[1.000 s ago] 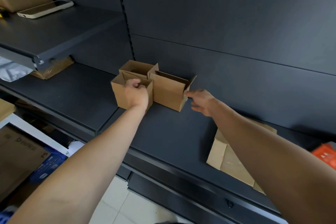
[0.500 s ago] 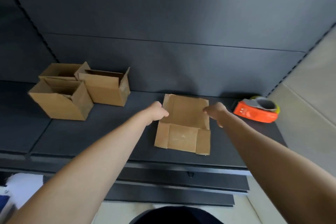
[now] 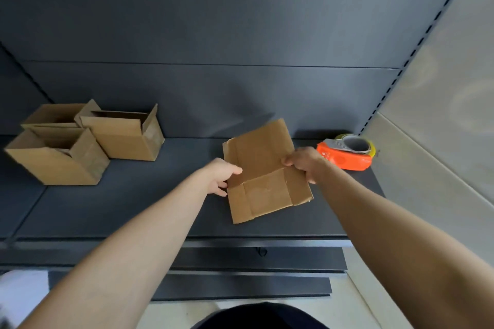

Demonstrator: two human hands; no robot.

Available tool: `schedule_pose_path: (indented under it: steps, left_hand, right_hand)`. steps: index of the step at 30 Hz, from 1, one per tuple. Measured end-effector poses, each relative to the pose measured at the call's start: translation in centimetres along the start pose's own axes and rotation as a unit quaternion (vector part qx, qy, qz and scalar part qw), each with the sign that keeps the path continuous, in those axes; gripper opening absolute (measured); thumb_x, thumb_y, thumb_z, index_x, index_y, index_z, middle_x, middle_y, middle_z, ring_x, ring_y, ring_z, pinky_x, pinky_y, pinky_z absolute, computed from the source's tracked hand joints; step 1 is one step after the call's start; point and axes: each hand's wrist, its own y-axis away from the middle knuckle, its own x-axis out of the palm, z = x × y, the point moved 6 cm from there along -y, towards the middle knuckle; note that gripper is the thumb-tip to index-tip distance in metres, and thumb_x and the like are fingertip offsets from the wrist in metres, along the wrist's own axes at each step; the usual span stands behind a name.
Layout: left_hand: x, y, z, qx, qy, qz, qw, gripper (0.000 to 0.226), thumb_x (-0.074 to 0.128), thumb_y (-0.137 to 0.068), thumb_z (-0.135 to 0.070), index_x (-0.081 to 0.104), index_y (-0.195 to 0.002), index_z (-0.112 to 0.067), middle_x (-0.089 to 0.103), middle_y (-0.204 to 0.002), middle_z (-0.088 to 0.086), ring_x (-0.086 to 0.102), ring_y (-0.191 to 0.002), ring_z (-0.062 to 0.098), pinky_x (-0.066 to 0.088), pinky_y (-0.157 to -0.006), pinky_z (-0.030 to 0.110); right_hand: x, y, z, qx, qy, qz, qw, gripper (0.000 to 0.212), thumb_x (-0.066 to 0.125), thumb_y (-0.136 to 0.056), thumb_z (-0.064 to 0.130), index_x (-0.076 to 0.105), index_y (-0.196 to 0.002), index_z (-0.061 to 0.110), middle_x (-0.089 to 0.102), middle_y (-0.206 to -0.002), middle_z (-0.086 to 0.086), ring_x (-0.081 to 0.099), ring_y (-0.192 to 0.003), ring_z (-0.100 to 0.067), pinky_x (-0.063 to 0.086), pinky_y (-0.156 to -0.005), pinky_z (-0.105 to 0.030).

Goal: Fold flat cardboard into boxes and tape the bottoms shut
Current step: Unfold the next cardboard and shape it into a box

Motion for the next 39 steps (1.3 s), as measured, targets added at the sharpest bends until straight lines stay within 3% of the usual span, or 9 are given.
schedule_pose_path:
  steps: [5,8,11,16,19,24,28,32,39]
  left_hand:
    - [-0.9,2.2,-6.2,0.137,0.024,-0.138,0.981,0.075,0.055,-0.093,-0.041,0.015,-0.151,-0.015,0.020,-0.156,0.006,0.033,-0.138,0.029,0.032,-0.107,0.044]
    - [-0.9,3.9,-9.7,0.214,0.067,-0.178,0.958,0.082,0.056,-0.090,-0.049,0.012,-0.152,-0.017,0.014,-0.157,0.004,0.032,-0.138,0.026,0.033,-0.104,0.041]
    - [0.3,3.7,-10.1,0.199,0.035,-0.168,0.965,0.077,0.060,-0.089,-0.043,0.022,-0.148,-0.012,0.021,-0.153,0.006,0.037,-0.133,0.026,0.036,-0.095,0.035]
    - [1.3,2.9,-8.4,0.165,0.017,-0.177,0.970,0.068,0.062,-0.089,-0.036,0.030,-0.143,-0.011,0.028,-0.147,0.009,0.039,-0.129,0.029,0.039,-0.098,0.040]
    - [1.5,3.0,-8.3,0.165,0.018,-0.167,0.972,0.066,0.061,-0.090,-0.034,0.031,-0.143,-0.011,0.030,-0.146,0.009,0.040,-0.127,0.028,0.039,-0.092,0.037]
    - [1.6,3.1,-7.9,0.131,0.022,-0.191,0.973,0.060,0.060,-0.088,-0.038,0.042,-0.135,-0.007,0.042,-0.138,0.011,0.050,-0.116,0.031,0.046,-0.090,0.039]
    - [1.8,3.5,-7.4,0.091,0.060,-0.219,0.970,0.073,0.062,-0.088,-0.036,0.023,-0.142,-0.008,0.031,-0.142,0.010,0.041,-0.124,0.033,0.043,-0.098,0.045]
    - [1.7,3.9,-7.2,0.101,0.105,-0.235,0.961,0.069,0.068,-0.082,-0.036,0.028,-0.133,-0.012,0.030,-0.137,0.007,0.041,-0.120,0.030,0.041,-0.099,0.047]
    - [2.9,4.2,-6.9,0.153,0.107,-0.134,0.973,0.050,0.063,-0.088,-0.035,0.035,-0.126,-0.018,0.046,-0.126,0.005,0.045,-0.108,0.020,0.039,-0.084,0.036]
  right_hand:
    - [-2.7,2.8,7.1,-0.174,0.248,-0.039,0.952,0.011,0.066,-0.080,0.009,0.067,-0.091,0.011,0.055,-0.080,-0.005,0.051,-0.076,-0.020,0.042,-0.058,-0.023]
    - [-2.7,4.6,9.1,-0.229,0.325,-0.031,0.917,0.019,0.057,-0.084,0.008,0.067,-0.093,0.021,0.060,-0.085,-0.002,0.054,-0.082,-0.019,0.043,-0.063,-0.025]
    - [-2.3,4.9,8.2,-0.247,0.385,-0.010,0.889,0.028,0.053,-0.090,0.008,0.068,-0.110,0.020,0.061,-0.097,-0.001,0.052,-0.088,-0.017,0.040,-0.069,-0.023]
    - [-4.7,4.5,6.7,-0.210,0.323,-0.044,0.922,0.027,0.059,-0.087,0.046,0.070,-0.099,0.024,0.067,-0.094,0.000,0.058,-0.094,-0.022,0.045,-0.091,-0.038]
    - [-7.2,4.7,5.9,-0.129,0.303,-0.080,0.941,0.054,0.048,-0.093,0.050,0.063,-0.118,0.005,0.062,-0.102,-0.012,0.057,-0.094,-0.028,0.042,-0.079,-0.030]
    - [-8.1,4.9,3.2,0.042,0.200,-0.008,0.979,0.076,0.051,-0.089,0.059,0.038,-0.142,0.006,0.046,-0.140,-0.019,0.055,-0.117,-0.037,0.047,-0.099,-0.043]
    - [-8.0,4.5,2.9,0.032,0.144,0.005,0.989,0.078,0.062,-0.085,0.052,0.036,-0.142,0.006,0.041,-0.143,-0.020,0.051,-0.122,-0.037,0.046,-0.101,-0.044]
    - [-7.8,4.1,2.8,0.026,0.131,0.018,0.991,0.076,0.070,-0.081,0.047,0.042,-0.138,0.005,0.041,-0.145,-0.015,0.048,-0.126,-0.033,0.046,-0.096,-0.039]
    - [-7.7,3.6,2.5,-0.004,0.069,-0.016,0.998,0.074,0.074,-0.076,0.047,0.047,-0.129,0.004,0.048,-0.139,-0.013,0.050,-0.124,-0.034,0.046,-0.101,-0.043]
